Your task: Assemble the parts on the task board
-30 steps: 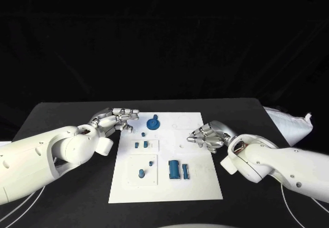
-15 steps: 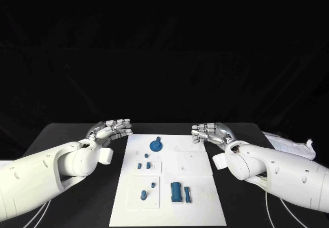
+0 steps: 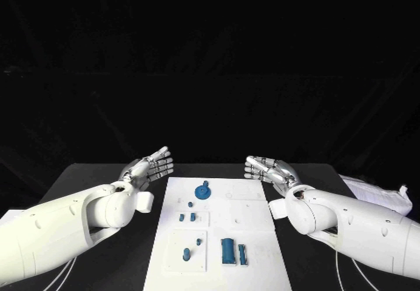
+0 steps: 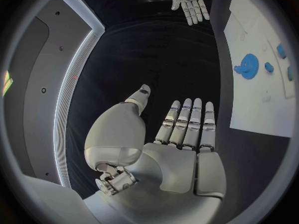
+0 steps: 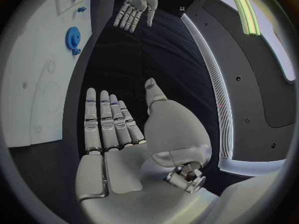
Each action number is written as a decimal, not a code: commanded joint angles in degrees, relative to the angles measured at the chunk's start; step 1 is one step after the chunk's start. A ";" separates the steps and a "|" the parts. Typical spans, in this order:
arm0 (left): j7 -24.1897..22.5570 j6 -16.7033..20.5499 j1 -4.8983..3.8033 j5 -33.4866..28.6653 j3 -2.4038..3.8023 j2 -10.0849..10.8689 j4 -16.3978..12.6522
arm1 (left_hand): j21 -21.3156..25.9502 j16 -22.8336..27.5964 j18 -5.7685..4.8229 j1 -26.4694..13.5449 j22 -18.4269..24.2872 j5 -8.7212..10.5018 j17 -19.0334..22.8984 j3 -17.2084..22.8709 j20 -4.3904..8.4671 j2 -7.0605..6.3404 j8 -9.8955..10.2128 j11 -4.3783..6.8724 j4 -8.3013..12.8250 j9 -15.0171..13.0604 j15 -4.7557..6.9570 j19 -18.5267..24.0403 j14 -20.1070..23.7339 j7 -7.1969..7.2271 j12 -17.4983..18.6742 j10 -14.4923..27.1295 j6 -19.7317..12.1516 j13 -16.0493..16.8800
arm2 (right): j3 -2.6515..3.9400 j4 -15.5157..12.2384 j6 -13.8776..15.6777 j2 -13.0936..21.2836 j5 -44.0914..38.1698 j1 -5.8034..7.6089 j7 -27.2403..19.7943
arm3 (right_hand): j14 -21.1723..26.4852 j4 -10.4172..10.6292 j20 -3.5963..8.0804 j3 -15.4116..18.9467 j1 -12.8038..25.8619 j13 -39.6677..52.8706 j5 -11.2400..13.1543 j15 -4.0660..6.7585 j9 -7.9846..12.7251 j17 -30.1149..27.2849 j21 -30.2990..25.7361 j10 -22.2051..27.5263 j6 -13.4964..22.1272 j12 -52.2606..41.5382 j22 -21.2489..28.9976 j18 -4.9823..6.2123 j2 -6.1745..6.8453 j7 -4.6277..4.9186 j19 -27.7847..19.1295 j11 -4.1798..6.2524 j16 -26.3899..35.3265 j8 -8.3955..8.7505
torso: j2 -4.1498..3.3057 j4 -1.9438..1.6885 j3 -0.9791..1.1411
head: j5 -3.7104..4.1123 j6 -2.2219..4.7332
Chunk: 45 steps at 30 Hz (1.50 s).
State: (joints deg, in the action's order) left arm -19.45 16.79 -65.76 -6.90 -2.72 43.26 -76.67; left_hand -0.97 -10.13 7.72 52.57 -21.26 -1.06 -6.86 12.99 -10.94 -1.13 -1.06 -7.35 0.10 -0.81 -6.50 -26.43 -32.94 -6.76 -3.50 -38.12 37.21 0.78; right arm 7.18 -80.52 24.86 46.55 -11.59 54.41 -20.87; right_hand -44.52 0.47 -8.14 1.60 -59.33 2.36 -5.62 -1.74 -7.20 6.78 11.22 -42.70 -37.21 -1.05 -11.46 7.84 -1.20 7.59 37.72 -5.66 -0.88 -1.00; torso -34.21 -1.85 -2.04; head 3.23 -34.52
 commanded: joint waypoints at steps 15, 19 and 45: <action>-9.63 25.34 5.13 6.41 2.51 1.31 -12.23 | 0.97 10.13 -3.67 -31.98 12.94 1.06 6.86 -7.92 6.68 1.13 1.06 7.35 -0.10 0.81 6.50 16.07 20.04 6.76 3.50 23.18 -22.62 -0.78 | -7.15 -9.39 19.18 -1.85 11.55 5.72 -8.89 | 27.07 -0.47 8.14 -1.60 36.06 -2.36 5.62 1.74 7.20 -6.78 -6.80 26.00 22.61 1.05 6.97 -7.84 1.20 -7.59 -22.93 5.66 0.88 1.00 | 3.03 1.85 2.04 | -3.23 0.15; -10.30 27.22 5.57 6.87 2.71 1.42 -13.23 | 0.97 10.13 -7.72 -35.35 14.30 1.06 6.86 -8.64 10.94 1.13 1.06 7.35 -0.10 0.81 6.50 17.82 22.16 6.76 3.50 25.62 -25.02 -0.78 | -7.18 -9.44 19.26 -1.86 11.59 5.75 -8.92 | 29.94 -0.47 8.14 -1.60 39.86 -2.36 5.62 1.74 7.20 -6.78 -11.22 28.70 25.01 1.05 11.46 -7.84 1.20 -7.59 -25.36 5.66 0.88 1.00 | 3.03 1.85 2.04 | -3.23 0.15; -10.34 27.33 5.60 6.90 2.72 1.43 -13.29 | 0.97 10.13 -7.72 -46.60 21.26 1.06 6.86 -12.99 10.94 1.13 1.06 7.35 -0.10 0.81 6.50 26.43 32.94 6.76 3.50 33.69 -32.91 -0.78 | -7.18 -9.44 19.26 -1.86 11.59 5.75 -8.92 | 39.47 -0.47 8.14 -1.60 52.56 -2.36 5.62 1.74 7.20 -6.78 -11.22 37.80 32.95 1.05 11.46 -7.84 1.20 -7.59 -33.39 5.66 0.88 1.00 | 3.03 1.85 2.04 | -3.23 0.15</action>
State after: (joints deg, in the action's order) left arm -28.68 43.84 -60.15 -0.68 -0.06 44.74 -89.80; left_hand -0.35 -0.38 0.85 8.19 -0.66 -0.39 -0.08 0.32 -0.06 0.05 -0.39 0.06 0.02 -0.06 -0.01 -1.96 -4.20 0.03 -0.33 -5.98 5.81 0.08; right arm -0.01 -89.87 44.19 44.75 0.23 60.12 -28.89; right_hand -5.85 -0.07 -0.06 0.29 -7.73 0.08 -0.29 -0.05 -0.06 0.07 0.22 -5.61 -4.96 -0.38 -0.10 0.34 0.06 0.05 4.96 0.01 -0.23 -0.19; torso -31.18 0.00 0.01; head 0.00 -34.37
